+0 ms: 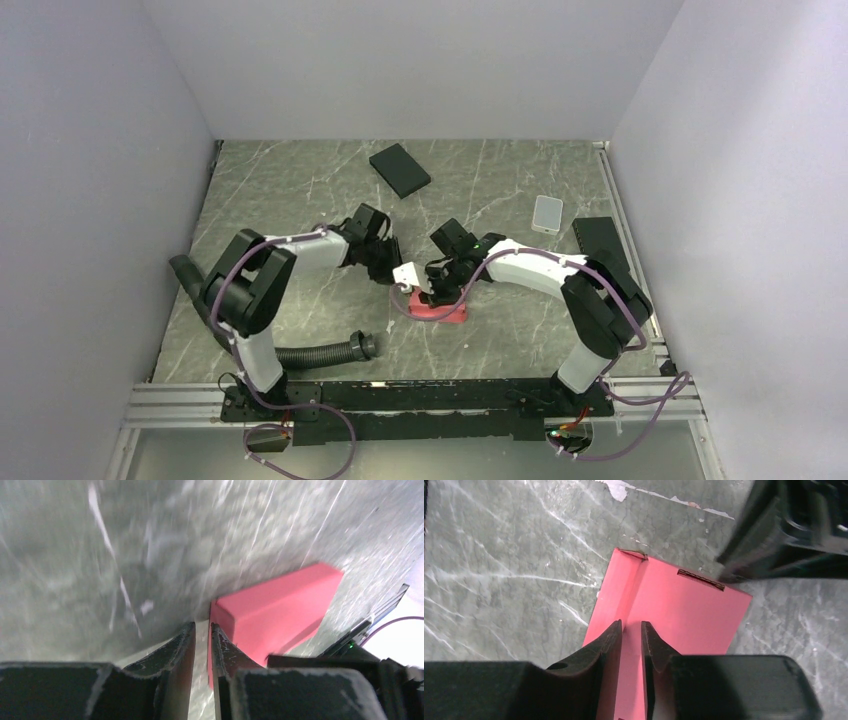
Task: Fold the paper box
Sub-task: Pick up the paper box from the center of the board.
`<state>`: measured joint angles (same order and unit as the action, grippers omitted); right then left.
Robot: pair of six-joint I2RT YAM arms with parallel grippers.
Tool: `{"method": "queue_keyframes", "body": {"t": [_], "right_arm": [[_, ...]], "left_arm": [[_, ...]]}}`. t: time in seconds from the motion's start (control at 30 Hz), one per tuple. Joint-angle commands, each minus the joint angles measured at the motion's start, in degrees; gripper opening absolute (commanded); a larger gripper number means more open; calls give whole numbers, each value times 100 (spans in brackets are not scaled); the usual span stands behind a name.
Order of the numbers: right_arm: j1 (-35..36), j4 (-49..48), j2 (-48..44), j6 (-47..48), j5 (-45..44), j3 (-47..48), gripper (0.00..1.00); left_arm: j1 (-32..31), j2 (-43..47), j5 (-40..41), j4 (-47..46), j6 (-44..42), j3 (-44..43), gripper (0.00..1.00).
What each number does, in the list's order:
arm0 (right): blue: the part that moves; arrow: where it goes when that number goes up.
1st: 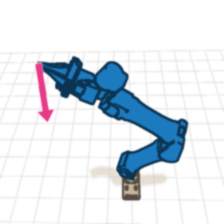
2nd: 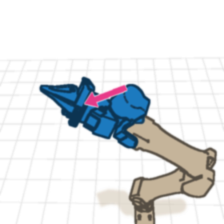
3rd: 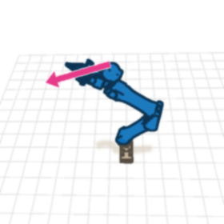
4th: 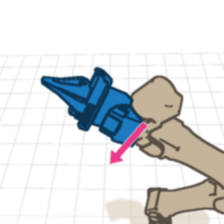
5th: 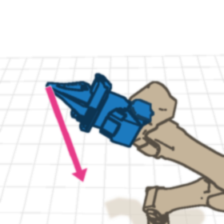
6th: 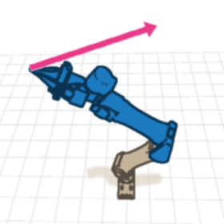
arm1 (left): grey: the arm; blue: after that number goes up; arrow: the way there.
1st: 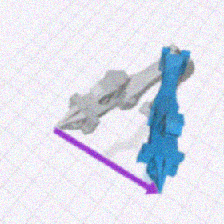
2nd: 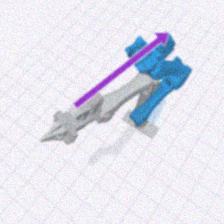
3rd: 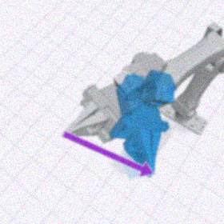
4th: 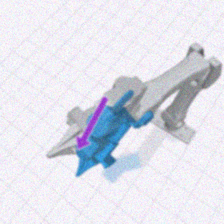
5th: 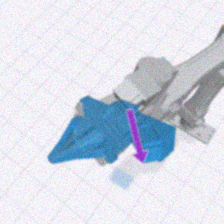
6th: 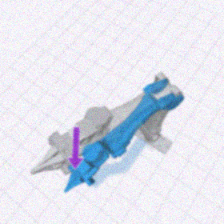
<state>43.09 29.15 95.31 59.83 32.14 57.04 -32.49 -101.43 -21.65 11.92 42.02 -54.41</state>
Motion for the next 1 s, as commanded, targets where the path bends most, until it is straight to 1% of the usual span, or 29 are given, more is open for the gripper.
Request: {"method": "queue_keyframes", "body": {"t": [0.0, 0.17, 0.23, 0.3, 0.4, 0.5, 0.6, 0.63, 0.73, 0.83, 0.97], "right_arm": [[86, -226, 165, -1537, -139, 129, 25], [70, -340, 268, -2350, -504, 396, 27], [47, -409, 241, -2447, -593, 365, 27], [-3, -515, 209, -2508, -652, 304, 27], [-109, -577, 216, -2527, -647, 251, 27], [-158, -642, 207, -2562, -667, 201, 26], [-193, -692, 228, -2701, -684, 239, 25], [-214, -706, 237, -2744, -694, 251, 25], [-316, -766, 292, -2898, -702, 285, 24], [-451, -779, 381, -2998, -636, 316, 23], [-486, -774, 448, -3049, -545, 329, 23]], "left_arm": [[219, -547, -363, -154, -508, -711, 25], [340, -1002, -595, -113, -716, -1269, 24], [384, -918, -494, -110, -738, -1324, 24], [454, -618, -242, -175, -742, -1189, 24], [516, 195, 334, -252, -758, -741, 26], [516, 1122, 580, -298, -755, -139, 28], [508, 1996, 560, -289, -660, 542, 31], [503, 2151, 460, -352, -627, 791, 32], [298, 2754, 347, -678, -230, 1516, 35], [-109, 2955, 525, -922, 288, 1923, 36], [-590, 2751, 766, -1411, 1190, 2173, 38]]}}
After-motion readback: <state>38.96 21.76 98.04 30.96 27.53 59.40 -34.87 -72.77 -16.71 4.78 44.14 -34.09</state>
